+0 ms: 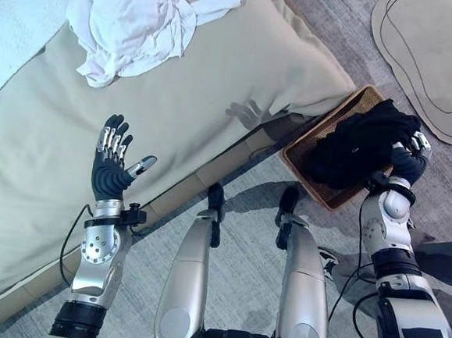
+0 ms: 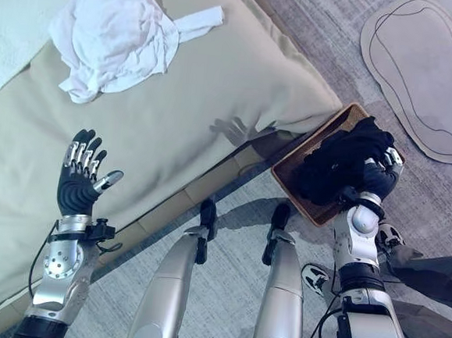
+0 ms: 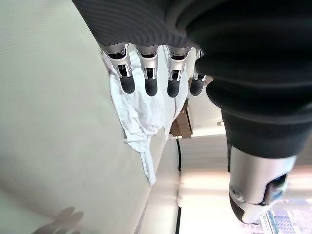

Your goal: Pick up clothes into the bucket

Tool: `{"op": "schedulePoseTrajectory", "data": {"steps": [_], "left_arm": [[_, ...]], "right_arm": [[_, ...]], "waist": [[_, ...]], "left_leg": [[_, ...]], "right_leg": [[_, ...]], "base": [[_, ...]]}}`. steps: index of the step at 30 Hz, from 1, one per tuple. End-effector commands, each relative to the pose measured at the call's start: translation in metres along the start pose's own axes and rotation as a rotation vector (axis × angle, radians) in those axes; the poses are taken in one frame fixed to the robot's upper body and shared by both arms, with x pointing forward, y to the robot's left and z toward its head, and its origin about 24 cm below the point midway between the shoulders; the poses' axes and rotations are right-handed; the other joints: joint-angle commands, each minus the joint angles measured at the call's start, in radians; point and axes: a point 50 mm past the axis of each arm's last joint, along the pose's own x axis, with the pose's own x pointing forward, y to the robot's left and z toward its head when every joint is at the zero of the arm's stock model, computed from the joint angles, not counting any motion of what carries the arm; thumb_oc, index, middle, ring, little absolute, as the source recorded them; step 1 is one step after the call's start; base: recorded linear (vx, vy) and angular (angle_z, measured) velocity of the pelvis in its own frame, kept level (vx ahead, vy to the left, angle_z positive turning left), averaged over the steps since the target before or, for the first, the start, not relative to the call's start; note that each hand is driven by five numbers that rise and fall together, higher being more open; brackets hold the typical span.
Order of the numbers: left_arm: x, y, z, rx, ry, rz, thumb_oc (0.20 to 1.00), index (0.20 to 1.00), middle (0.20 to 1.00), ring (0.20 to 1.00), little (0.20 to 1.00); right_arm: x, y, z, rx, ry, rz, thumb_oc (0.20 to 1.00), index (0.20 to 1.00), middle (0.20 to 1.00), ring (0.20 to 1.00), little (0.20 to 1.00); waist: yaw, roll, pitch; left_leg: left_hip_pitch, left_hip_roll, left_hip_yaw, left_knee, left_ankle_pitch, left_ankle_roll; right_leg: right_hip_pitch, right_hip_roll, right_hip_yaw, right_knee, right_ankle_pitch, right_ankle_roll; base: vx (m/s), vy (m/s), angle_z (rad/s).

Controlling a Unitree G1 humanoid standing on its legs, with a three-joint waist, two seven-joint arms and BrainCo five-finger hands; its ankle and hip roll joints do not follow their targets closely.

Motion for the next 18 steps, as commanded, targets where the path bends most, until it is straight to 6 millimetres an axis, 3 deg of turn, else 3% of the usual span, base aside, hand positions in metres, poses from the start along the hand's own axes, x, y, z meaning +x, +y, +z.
{"op": "schedulePoseTrajectory", "data": {"steps": [1, 7, 16, 17, 18], "left_arm": [[-0.004, 0.001, 0.024, -0.022, -0.121, -0.001, 1.000, 1.000, 1.000, 1.000, 1.000], [-0.002, -0.012, 0.034, -0.051, -0.171, -0.046, 1.000, 1.000, 1.000, 1.000, 1.000], [0.001, -0.020, 0.041, -0.067, -0.204, -0.072, 1.000, 1.000, 1.000, 1.000, 1.000], [0.002, -0.020, 0.042, -0.064, -0.206, -0.071, 1.000, 1.000, 1.000, 1.000, 1.000], [0.002, -0.021, 0.042, -0.063, -0.208, -0.071, 1.000, 1.000, 1.000, 1.000, 1.000]], "right_arm": [[0.015, -0.011, 0.020, -0.070, -0.094, -0.046, 0.200, 0.200, 0.200, 0.200, 0.200], [0.035, -0.031, 0.005, -0.291, 0.047, -0.152, 0.200, 0.200, 0.200, 0.200, 0.200], [0.048, -0.060, 0.012, -0.382, 0.124, -0.313, 0.200, 0.200, 0.200, 0.200, 0.200], [0.048, -0.064, 0.013, -0.397, 0.133, -0.335, 0.398, 0.398, 0.398, 0.398, 0.398], [0.049, -0.066, 0.014, -0.406, 0.138, -0.349, 1.000, 1.000, 1.000, 1.000, 1.000]], "waist": [[0.014, 0.013, -0.067], [0.038, 0.039, -0.056], [0.061, 0.058, -0.075], [0.063, 0.058, -0.078], [0.064, 0.058, -0.080]], "left_leg": [[-0.087, -0.010, -0.030, 0.021, -0.005, -0.010], [-0.194, -0.022, -0.037, 0.097, -0.017, -0.004], [-0.239, -0.035, -0.042, 0.110, -0.016, 0.000], [-0.239, -0.036, -0.041, 0.108, -0.014, 0.000], [-0.238, -0.036, -0.041, 0.106, -0.014, 0.000]], "right_leg": [[0.000, -0.049, 0.046, 0.115, -0.067, 0.062], [-0.114, -0.061, 0.059, 0.211, -0.093, 0.055], [-0.170, -0.068, 0.069, 0.249, -0.112, 0.052], [-0.170, -0.068, 0.069, 0.249, -0.113, 0.052], [-0.171, -0.068, 0.069, 0.248, -0.113, 0.052]], "base": [[-0.03, 0.017, -0.11], [-0.01, 0.002, 0.03], [0.00, 0.004, 0.06], [0.01, 0.002, 0.05], [0.01, 0.001, 0.04]]}}
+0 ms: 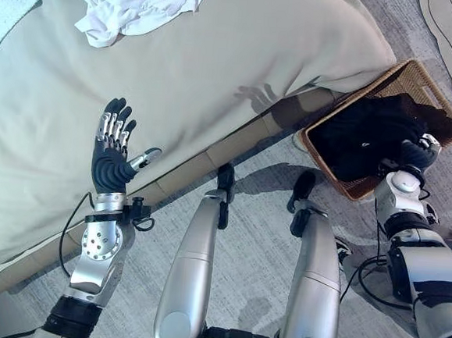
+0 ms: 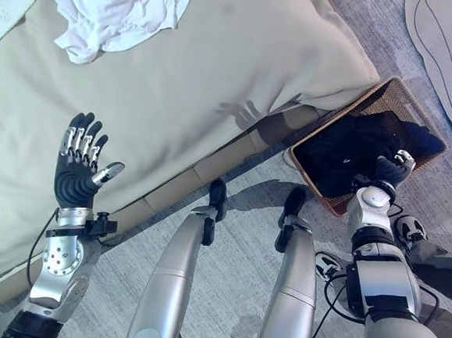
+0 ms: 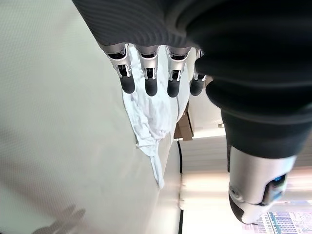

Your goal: Pick up clothes into the bucket

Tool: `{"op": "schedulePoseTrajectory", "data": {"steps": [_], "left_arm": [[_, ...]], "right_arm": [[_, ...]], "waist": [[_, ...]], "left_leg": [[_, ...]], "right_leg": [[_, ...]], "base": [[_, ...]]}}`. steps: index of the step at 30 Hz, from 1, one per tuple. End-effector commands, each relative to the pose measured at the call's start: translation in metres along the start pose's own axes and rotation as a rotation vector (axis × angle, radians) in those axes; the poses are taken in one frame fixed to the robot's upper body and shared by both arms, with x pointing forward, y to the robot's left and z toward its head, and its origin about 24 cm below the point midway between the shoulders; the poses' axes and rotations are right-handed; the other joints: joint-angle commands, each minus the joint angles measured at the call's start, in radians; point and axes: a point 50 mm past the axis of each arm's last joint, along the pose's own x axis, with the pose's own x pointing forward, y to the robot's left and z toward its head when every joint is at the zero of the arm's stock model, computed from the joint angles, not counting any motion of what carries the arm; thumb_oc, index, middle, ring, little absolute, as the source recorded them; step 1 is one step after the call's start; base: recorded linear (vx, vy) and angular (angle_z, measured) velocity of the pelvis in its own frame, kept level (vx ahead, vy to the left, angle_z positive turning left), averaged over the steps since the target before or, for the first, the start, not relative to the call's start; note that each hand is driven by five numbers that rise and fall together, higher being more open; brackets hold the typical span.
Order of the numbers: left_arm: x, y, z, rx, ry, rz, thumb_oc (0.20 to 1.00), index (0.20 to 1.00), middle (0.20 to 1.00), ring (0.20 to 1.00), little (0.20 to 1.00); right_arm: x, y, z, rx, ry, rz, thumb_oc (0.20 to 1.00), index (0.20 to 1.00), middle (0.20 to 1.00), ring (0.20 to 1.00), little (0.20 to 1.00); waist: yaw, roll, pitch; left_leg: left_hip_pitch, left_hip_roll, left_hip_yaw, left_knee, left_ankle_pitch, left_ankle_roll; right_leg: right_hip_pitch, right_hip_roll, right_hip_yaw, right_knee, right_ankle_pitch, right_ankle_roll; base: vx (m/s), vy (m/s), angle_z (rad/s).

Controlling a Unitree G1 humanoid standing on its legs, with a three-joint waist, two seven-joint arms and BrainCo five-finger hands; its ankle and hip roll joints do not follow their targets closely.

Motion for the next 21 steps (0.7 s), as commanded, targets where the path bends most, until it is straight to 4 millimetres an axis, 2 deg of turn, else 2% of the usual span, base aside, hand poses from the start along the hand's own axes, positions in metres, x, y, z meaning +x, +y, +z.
{"op": "schedulePoseTrajectory", "data": {"steps": [1, 5, 12, 13, 16, 20, 21], "left_arm": [[-0.001, -0.006, 0.018, -0.039, -0.107, -0.006, 1.000, 1.000, 1.000, 1.000, 1.000], [0.002, -0.006, 0.019, -0.038, -0.119, 0.008, 1.000, 1.000, 1.000, 1.000, 1.000], [0.003, -0.001, 0.016, -0.031, -0.112, 0.029, 1.000, 1.000, 1.000, 1.000, 1.000], [0.004, 0.000, 0.015, -0.029, -0.109, 0.033, 1.000, 1.000, 1.000, 1.000, 1.000], [0.005, 0.002, 0.005, -0.020, -0.071, 0.050, 1.000, 1.000, 1.000, 1.000, 1.000], [0.000, 0.010, -0.016, -0.011, 0.030, 0.072, 1.000, 1.000, 1.000, 1.000, 1.000], [0.000, 0.010, -0.016, -0.011, 0.030, 0.072, 1.000, 1.000, 1.000, 1.000, 1.000]], "right_arm": [[0.014, -0.032, 0.007, -0.096, -0.024, -0.118, 1.000, 1.000, 1.000, 1.000, 1.000], [0.011, -0.029, 0.004, -0.081, -0.020, -0.111, 1.000, 1.000, 1.000, 1.000, 1.000], [0.006, -0.026, -0.007, -0.018, 0.010, -0.093, 1.000, 1.000, 1.000, 1.000, 1.000], [0.005, -0.026, -0.007, 0.006, 0.013, -0.095, 1.000, 1.000, 1.000, 1.000, 1.000], [-0.002, -0.021, -0.013, 0.120, 0.016, -0.074, 1.000, 1.000, 1.000, 1.000, 1.000], [-0.026, -0.020, -0.050, 0.264, 0.080, -0.019, 1.000, 1.000, 1.000, 1.000, 1.000], [-0.026, -0.020, -0.050, 0.264, 0.080, -0.020, 1.000, 1.000, 1.000, 1.000, 1.000]], "waist": [[0.001, 0.047, -0.087], [-0.001, 0.040, -0.099], [-0.009, 0.023, -0.129], [-0.010, 0.023, -0.128], [-0.015, 0.014, -0.134], [-0.030, -0.008, -0.148], [-0.031, -0.007, -0.146]], "left_leg": [[-0.064, 0.002, -0.031, -0.019, 0.019, -0.004], [-0.050, 0.003, -0.032, -0.039, 0.024, -0.003], [0.037, 0.008, -0.032, -0.140, 0.046, -0.005], [0.048, 0.010, -0.026, -0.169, 0.081, 0.001], [0.128, 0.015, -0.028, -0.235, 0.102, -0.004], [0.271, 0.023, -0.052, -0.309, 0.118, -0.015], [0.274, 0.023, -0.053, -0.311, 0.118, -0.015]], "right_leg": [[0.010, -0.020, 0.044, 0.096, -0.077, 0.052], [0.021, -0.019, 0.038, 0.081, -0.075, 0.053], [0.103, -0.016, 0.020, -0.021, -0.044, 0.063], [0.114, -0.017, 0.010, -0.051, -0.011, 0.057], [0.192, -0.012, -0.005, -0.113, 0.006, 0.064], [0.362, -0.006, -0.043, -0.193, 0.012, 0.069], [0.365, -0.006, -0.044, -0.194, 0.012, 0.069]], "base": [[0.01, 0.001, 0.04], [0.00, 0.000, 0.00], [-0.01, 0.004, 0.00], [-0.06, 0.028, -0.01], [0.01, 0.001, 0.01], [0.10, -0.064, 0.05], [0.15, -0.121, 0.22]]}}
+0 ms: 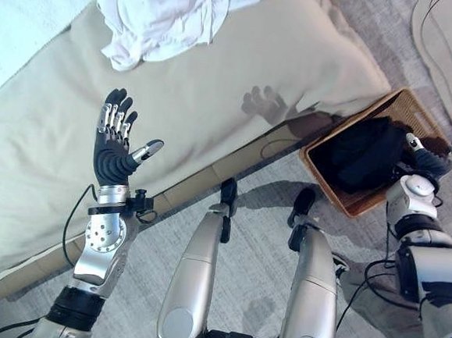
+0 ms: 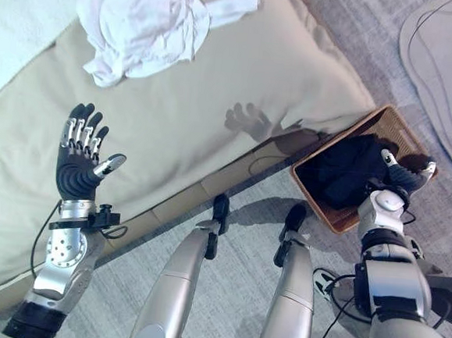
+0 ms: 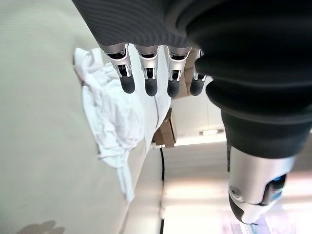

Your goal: Pick up clothes into the bucket

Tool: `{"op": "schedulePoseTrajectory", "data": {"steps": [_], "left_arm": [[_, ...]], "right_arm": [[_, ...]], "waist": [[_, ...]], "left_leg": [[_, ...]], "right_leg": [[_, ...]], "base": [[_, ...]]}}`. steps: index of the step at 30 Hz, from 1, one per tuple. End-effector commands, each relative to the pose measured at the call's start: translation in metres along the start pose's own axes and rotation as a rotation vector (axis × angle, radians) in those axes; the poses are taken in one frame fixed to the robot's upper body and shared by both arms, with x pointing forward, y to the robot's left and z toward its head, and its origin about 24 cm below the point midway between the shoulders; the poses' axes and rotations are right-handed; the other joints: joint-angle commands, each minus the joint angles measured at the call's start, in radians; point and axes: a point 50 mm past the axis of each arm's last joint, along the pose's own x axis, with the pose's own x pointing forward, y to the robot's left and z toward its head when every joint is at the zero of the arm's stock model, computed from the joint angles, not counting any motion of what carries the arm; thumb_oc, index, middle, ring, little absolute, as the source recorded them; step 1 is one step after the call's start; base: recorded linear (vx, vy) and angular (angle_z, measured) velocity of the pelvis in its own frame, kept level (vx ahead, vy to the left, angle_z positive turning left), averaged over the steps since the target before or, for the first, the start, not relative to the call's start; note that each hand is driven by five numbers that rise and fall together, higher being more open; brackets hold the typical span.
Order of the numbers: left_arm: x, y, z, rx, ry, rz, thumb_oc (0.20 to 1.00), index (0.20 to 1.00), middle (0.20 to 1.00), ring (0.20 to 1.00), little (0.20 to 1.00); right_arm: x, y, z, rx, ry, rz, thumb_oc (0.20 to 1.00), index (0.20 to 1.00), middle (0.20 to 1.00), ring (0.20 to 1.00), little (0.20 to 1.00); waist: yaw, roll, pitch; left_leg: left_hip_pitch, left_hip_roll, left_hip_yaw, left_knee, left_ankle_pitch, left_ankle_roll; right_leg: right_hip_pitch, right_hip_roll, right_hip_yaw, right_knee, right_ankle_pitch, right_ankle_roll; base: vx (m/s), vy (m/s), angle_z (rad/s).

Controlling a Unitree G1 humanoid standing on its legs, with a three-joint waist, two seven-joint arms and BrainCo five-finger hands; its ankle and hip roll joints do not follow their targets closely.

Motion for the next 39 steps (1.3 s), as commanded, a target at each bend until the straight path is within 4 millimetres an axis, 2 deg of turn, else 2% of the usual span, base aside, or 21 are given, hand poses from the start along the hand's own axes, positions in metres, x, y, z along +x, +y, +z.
{"op": "schedulePoseTrajectory", "data": {"steps": [1, 3, 4, 5, 6, 8, 9, 12, 13, 15, 16, 20, 23, 25, 30, 31, 32, 33, 34, 36, 39], "left_arm": [[-0.006, 0.016, -0.003, 0.036, 0.011, 0.029, 1.000, 1.000, 1.000, 1.000, 1.000], [-0.012, 0.022, -0.010, 0.051, 0.049, 0.050, 1.000, 1.000, 1.000, 1.000, 1.000], [-0.017, 0.026, -0.020, 0.073, 0.106, 0.047, 1.000, 1.000, 1.000, 1.000, 1.000], [-0.017, 0.026, -0.020, 0.074, 0.108, 0.046, 1.000, 1.000, 1.000, 1.000, 1.000], [-0.020, 0.028, -0.025, 0.094, 0.133, 0.041, 1.000, 1.000, 1.000, 1.000, 1.000], [-0.039, 0.044, -0.037, 0.167, 0.230, 0.055, 1.000, 1.000, 1.000, 1.000, 1.000], [-0.045, 0.045, -0.041, 0.190, 0.261, 0.038, 1.000, 1.000, 1.000, 1.000, 1.000], [-0.058, 0.048, -0.045, 0.212, 0.313, -0.005, 1.000, 1.000, 1.000, 1.000, 1.000], [-0.058, 0.051, -0.043, 0.227, 0.309, -0.013, 1.000, 1.000, 1.000, 1.000, 1.000], [-0.060, 0.054, -0.042, 0.244, 0.312, -0.012, 1.000, 1.000, 1.000, 1.000, 1.000], [-0.064, 0.057, -0.042, 0.248, 0.325, -0.004, 1.000, 1.000, 1.000, 1.000, 1.000], [-0.064, 0.063, -0.039, 0.243, 0.307, 0.030, 1.000, 1.000, 1.000, 1.000, 1.000], [-0.065, 0.063, -0.038, 0.252, 0.309, 0.033, 1.000, 1.000, 1.000, 1.000, 1.000], [-0.069, 0.060, -0.044, 0.248, 0.326, 0.038, 1.000, 1.000, 1.000, 1.000, 1.000], [-0.073, 0.061, -0.049, 0.228, 0.350, 0.074, 1.000, 1.000, 1.000, 1.000, 1.000], [-0.072, 0.061, -0.049, 0.236, 0.350, 0.082, 1.000, 1.000, 1.000, 1.000, 1.000], [-0.072, 0.061, -0.049, 0.236, 0.350, 0.082, 1.000, 1.000, 1.000, 1.000, 1.000], [-0.074, 0.062, -0.052, 0.235, 0.365, 0.091, 1.000, 1.000, 1.000, 1.000, 1.000], [-0.076, 0.063, -0.052, 0.233, 0.372, 0.100, 1.000, 1.000, 1.000, 1.000, 1.000], [-0.079, 0.063, -0.057, 0.230, 0.397, 0.113, 1.000, 1.000, 1.000, 1.000, 1.000], [-0.083, 0.062, -0.062, 0.259, 0.424, 0.111, 1.000, 1.000, 1.000, 1.000, 1.000]], "right_arm": [[-0.019, -0.019, -0.026, 0.034, -0.011, 0.047, 1.000, 1.000, 1.000, 1.000, 1.000], [-0.030, -0.023, -0.037, 0.042, 0.002, 0.079, 1.000, 1.000, 1.000, 1.000, 1.000], [-0.046, -0.038, -0.052, 0.076, 0.022, 0.100, 1.000, 1.000, 1.000, 1.000, 1.000], [-0.047, -0.039, -0.053, 0.075, 0.024, 0.099, 1.000, 1.000, 1.000, 1.000, 1.000], [-0.054, -0.041, -0.056, 0.092, 0.027, 0.121, 1.000, 1.000, 1.000, 1.000, 1.000], [-0.076, -0.044, -0.073, 0.086, 0.070, 0.188, 1.000, 1.000, 1.000, 1.000, 1.000], [-0.080, -0.047, -0.079, 0.090, 0.097, 0.187, 1.000, 1.000, 1.000, 1.000, 1.000], [-0.089, -0.055, -0.089, 0.079, 0.132, 0.189, 1.000, 1.000, 1.000, 1.000, 1.000], [-0.090, -0.054, -0.090, 0.082, 0.136, 0.198, 1.000, 1.000, 1.000, 1.000, 1.000], [-0.092, -0.055, -0.091, 0.078, 0.142, 0.198, 1.000, 1.000, 1.000, 1.000, 1.000], [-0.094, -0.059, -0.095, 0.063, 0.156, 0.192, 1.000, 1.000, 1.000, 1.000, 1.000], [-0.094, -0.067, -0.097, 0.051, 0.169, 0.194, 1.000, 1.000, 1.000, 1.000, 1.000], [-0.096, -0.074, -0.101, 0.032, 0.182, 0.181, 1.000, 1.000, 1.000, 1.000, 1.000], [-0.100, -0.084, -0.108, 0.027, 0.213, 0.140, 1.000, 1.000, 1.000, 1.000, 1.000], [-0.101, -0.088, -0.109, -0.006, 0.214, 0.138, 1.000, 1.000, 1.000, 1.000, 1.000], [-0.103, -0.086, -0.109, -0.016, 0.211, 0.153, 1.000, 1.000, 1.000, 1.000, 1.000], [-0.103, -0.086, -0.109, -0.016, 0.211, 0.153, 1.000, 1.000, 1.000, 1.000, 1.000], [-0.105, -0.085, -0.110, -0.041, 0.213, 0.178, 1.000, 1.000, 1.000, 1.000, 1.000], [-0.108, -0.085, -0.113, -0.062, 0.225, 0.199, 1.000, 1.000, 1.000, 1.000, 1.000], [-0.110, -0.084, -0.114, -0.075, 0.228, 0.216, 1.000, 1.000, 1.000, 1.000, 1.000], [-0.111, -0.082, -0.114, -0.051, 0.228, 0.208, 1.000, 1.000, 1.000, 1.000, 1.000]], "waist": [[-0.030, -0.023, -0.077], [-0.039, -0.032, -0.077], [-0.062, -0.043, -0.082], [-0.065, -0.042, -0.079], [-0.073, -0.045, -0.086], [-0.076, -0.049, -0.119], [-0.077, -0.053, -0.121], [-0.095, -0.050, -0.120], [-0.104, -0.044, -0.112], [-0.099, -0.041, -0.112], [-0.094, -0.044, -0.130], [-0.115, -0.060, -0.161], [-0.118, -0.067, -0.172], [-0.120, -0.084, -0.199], [-0.122, -0.089, -0.241], [-0.127, -0.098, -0.248], [-0.127, -0.098, -0.248], [-0.126, -0.108, -0.237], [-0.121, -0.111, -0.232], [-0.108, -0.114, -0.210], [-0.097, -0.116, -0.207]], "left_leg": [[0.064, 0.031, -0.049, -0.125, 0.086, -0.035], [0.110, 0.037, -0.050, -0.138, 0.086, -0.041], [0.146, 0.050, -0.001, -0.123, 0.092, -0.050], [0.151, 0.050, -0.004, -0.123, 0.092, -0.050], [0.167, 0.058, 0.032, -0.121, 0.096, -0.045], [0.323, 0.054, 0.053, -0.202, 0.063, -0.005], [0.357, 0.044, 0.063, -0.204, 0.043, 0.012], [0.462, -0.018, 0.096, -0.220, -0.001, 0.084], [0.484, -0.018, 0.092, -0.222, -0.005, 0.094], [0.506, -0.019, 0.101, -0.226, -0.014, 0.101], [0.550, -0.025, 0.110, -0.258, -0.021, 0.099], [0.618, -0.026, 0.095, -0.344, -0.007, 0.072], [0.651, -0.025, 0.086, -0.368, -0.010, 0.062], [0.673, -0.015, 0.075, -0.373, -0.024, 0.042], [0.664, 0.021, 0.077, -0.384, -0.012, 0.010], [0.652, 0.042, 0.074, -0.327, -0.038, -0.009], [0.652, 0.042, 0.074, -0.327, -0.038, -0.009], [0.599, 0.077, 0.077, -0.133, -0.049, -0.041], [0.553, 0.093, 0.064, -0.016, -0.012, -0.055], [0.498, 0.101, 0.051, 0.094, 0.043, -0.055], [0.417, 0.140, 0.060, -0.050, 0.067, -0.048]], "right_leg": [[0.160, -0.015, -0.006, -0.047, -0.021, 0.065], [0.229, -0.010, -0.021, -0.090, -0.015, 0.065], [0.333, -0.026, -0.075, -0.147, -0.007, 0.067], [0.342, -0.026, -0.080, -0.152, -0.006, 0.067], [0.368, -0.034, -0.098, -0.163, -0.002, 0.068], [0.428, -0.049, -0.070, -0.150, 0.012, 0.082], [0.435, -0.065, -0.063, -0.121, 0.035, 0.095], [0.412, -0.111, 0.024, 0.081, 0.205, 0.123], [0.394, -0.094, 0.051, 0.142, 0.203, 0.113], [0.378, -0.101, 0.041, 0.175, 0.186, 0.106], [0.384, -0.118, -0.010, 0.115, 0.173, 0.103], [0.364, -0.054, -0.063, -0.165, 0.171, 0.111], [0.381, -0.030, -0.104, -0.255, 0.197, 0.120], [0.449, 0.002, -0.104, -0.335, 0.179, 0.117], [0.481, 0.030, -0.108, -0.366, 0.159, 0.102], [0.502, 0.045, -0.094, -0.363, 0.131, 0.087], [0.502, 0.045, -0.094, -0.363, 0.131, 0.087], [0.553, 0.078, -0.088, -0.369, 0.097, 0.058], [0.574, 0.095, -0.093, -0.373, 0.081, 0.034], [0.607, 0.104, -0.100, -0.374, 0.057, 0.009], [0.631, 0.104, -0.095, -0.393, 0.045, 0.018]], "base": [[0.15, -0.119, 0.17], [0.14, -0.116, 0.23], [0.09, -0.075, 0.38], [0.12, -0.069, 0.41], [0.19, 0.153, 0.31], [0.28, 0.248, 0.11], [0.20, 0.233, -0.18], [0.17, 0.255, -0.25], [0.07, 0.150, 0.08], [0.11, 0.107, 0.05], [0.24, 0.082, -0.45], [0.19, -0.053, -0.26], [0.20, -0.096, 0.01], [0.24, -0.175, 0.13], [0.15, -0.157, 0.28], [0.12, -0.143, 0.05], [0.19, -0.309, 0.02], [0.10, -0.251, 0.06], [0.14, -0.314, 0.12], [0.07, -0.144, 0.04], [0.12, 0.011, 0.03]]}}
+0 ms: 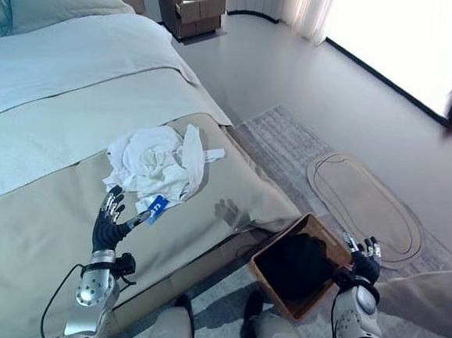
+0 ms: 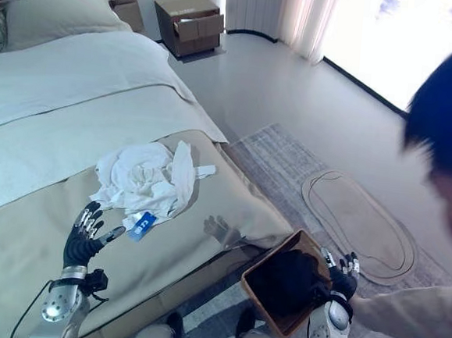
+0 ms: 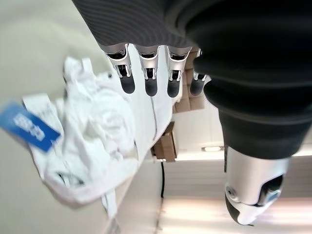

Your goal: Pick up clothes into the bucket

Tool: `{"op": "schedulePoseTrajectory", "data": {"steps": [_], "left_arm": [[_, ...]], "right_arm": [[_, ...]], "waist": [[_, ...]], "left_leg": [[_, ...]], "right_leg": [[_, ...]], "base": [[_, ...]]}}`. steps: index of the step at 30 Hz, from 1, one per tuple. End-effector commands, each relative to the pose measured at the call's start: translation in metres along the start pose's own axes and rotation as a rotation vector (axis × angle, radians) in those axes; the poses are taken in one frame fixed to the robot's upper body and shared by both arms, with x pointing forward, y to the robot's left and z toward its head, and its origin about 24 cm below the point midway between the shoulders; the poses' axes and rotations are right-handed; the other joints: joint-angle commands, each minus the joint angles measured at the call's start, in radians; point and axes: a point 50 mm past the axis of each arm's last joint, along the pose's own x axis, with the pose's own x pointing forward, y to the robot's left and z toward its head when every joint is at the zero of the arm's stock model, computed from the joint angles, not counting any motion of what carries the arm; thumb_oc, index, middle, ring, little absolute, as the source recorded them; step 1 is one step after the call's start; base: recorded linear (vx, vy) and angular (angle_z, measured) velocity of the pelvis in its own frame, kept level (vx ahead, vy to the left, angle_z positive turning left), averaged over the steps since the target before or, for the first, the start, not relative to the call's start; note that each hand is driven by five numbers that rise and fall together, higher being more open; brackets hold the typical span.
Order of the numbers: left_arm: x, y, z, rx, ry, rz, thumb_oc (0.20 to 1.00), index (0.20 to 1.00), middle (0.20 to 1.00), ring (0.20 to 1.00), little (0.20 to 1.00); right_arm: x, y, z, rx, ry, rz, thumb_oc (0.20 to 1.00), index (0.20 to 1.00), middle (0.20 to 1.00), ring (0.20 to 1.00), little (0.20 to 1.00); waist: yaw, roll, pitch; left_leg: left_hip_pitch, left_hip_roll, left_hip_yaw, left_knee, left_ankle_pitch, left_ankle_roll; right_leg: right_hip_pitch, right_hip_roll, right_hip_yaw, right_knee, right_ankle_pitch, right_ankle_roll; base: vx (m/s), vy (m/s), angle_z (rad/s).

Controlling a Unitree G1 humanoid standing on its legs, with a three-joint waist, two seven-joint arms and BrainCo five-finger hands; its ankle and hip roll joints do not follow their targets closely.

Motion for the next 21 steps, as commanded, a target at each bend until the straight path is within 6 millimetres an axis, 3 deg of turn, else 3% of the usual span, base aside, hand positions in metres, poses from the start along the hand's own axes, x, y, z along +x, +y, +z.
{"op": "schedulePoseTrajectory", "data": {"steps": [1, 3, 5, 7, 9, 13, 18, 21], "left_arm": [[0.005, 0.005, 0.017, 0.040, -0.094, 0.028, 1.000, 1.000, 1.000, 1.000, 1.000], [0.000, 0.005, 0.010, 0.042, -0.063, 0.035, 1.000, 1.000, 1.000, 1.000, 1.000], [-0.003, 0.007, 0.003, 0.051, -0.034, 0.046, 1.000, 1.000, 1.000, 1.000, 1.000], [-0.002, 0.007, 0.003, 0.052, -0.033, 0.044, 1.000, 1.000, 1.000, 1.000, 1.000], [0.003, 0.006, 0.005, 0.128, -0.056, 0.050, 1.000, 1.000, 1.000, 1.000, 1.000], [0.014, 0.010, 0.008, 0.290, -0.083, 0.078, 1.000, 1.000, 1.000, 1.000, 1.000], [0.042, 0.015, 0.010, 0.518, -0.108, 0.129, 1.000, 1.000, 1.000, 1.000, 1.000], [0.072, 0.021, 0.031, 0.720, -0.200, 0.205, 1.000, 1.000, 1.000, 1.000, 1.000]], "right_arm": [[0.005, 0.012, 0.024, 0.010, -0.110, 0.061, 1.000, 1.000, 1.000, 1.000, 1.000], [0.003, 0.009, 0.020, 0.002, -0.099, 0.057, 1.000, 1.000, 1.000, 1.000, 1.000], [0.002, 0.007, 0.020, -0.006, -0.099, 0.059, 1.000, 1.000, 1.000, 1.000, 1.000], [0.002, 0.008, 0.021, 0.005, -0.103, 0.062, 1.000, 1.000, 1.000, 1.000, 1.000], [0.002, 0.010, 0.020, 0.028, -0.101, 0.045, 1.000, 1.000, 1.000, 1.000, 1.000], [0.002, 0.016, 0.022, 0.047, -0.109, 0.057, 1.000, 1.000, 1.000, 1.000, 1.000], [0.007, 0.034, 0.033, 0.073, -0.145, 0.097, 1.000, 1.000, 1.000, 1.000, 1.000], [0.010, 0.051, 0.049, 0.066, -0.203, 0.167, 1.000, 1.000, 1.000, 1.000, 1.000]], "waist": [[0.030, 0.005, 0.029], [0.049, 0.031, 0.026], [0.047, 0.047, 0.026], [0.039, 0.054, 0.023], [0.028, 0.070, 0.023], [0.022, 0.066, 0.044], [0.007, 0.049, 0.105], [-0.014, 0.035, 0.167]], "left_leg": [[-0.007, 0.039, -0.004, -0.155, 0.057, 0.006], [0.004, 0.057, -0.062, -0.317, 0.143, -0.015], [0.021, 0.053, -0.076, -0.359, 0.161, -0.029], [0.038, 0.053, -0.050, -0.371, 0.142, -0.025], [0.057, 0.025, -0.028, -0.399, 0.136, -0.008], [0.036, 0.002, 0.001, -0.360, 0.107, 0.012], [-0.035, -0.013, 0.045, -0.285, 0.068, 0.034], [-0.115, -0.010, 0.070, -0.233, 0.053, 0.041]], "right_leg": [[0.008, -0.026, 0.057, -0.026, 0.057, 0.086], [0.022, -0.016, 0.082, -0.024, 0.044, 0.098], [0.038, -0.022, 0.101, -0.013, 0.028, 0.100], [0.036, -0.029, 0.105, -0.001, 0.016, 0.103], [0.017, -0.061, 0.125, 0.009, 0.022, 0.114], [-0.018, -0.095, 0.151, 0.010, 0.036, 0.128], [-0.098, -0.128, 0.186, 0.037, 0.055, 0.147], [-0.197, -0.144, 0.203, 0.079, 0.067, 0.154]], "base": [[0.17, 0.116, 0.02], [0.17, 0.136, -0.24], [0.17, 0.131, -0.38], [0.13, 0.163, -0.37], [0.11, 0.271, -0.32], [0.03, 0.181, -0.33], [-0.06, 0.134, -0.23], [-0.11, 0.096, -0.19]]}}
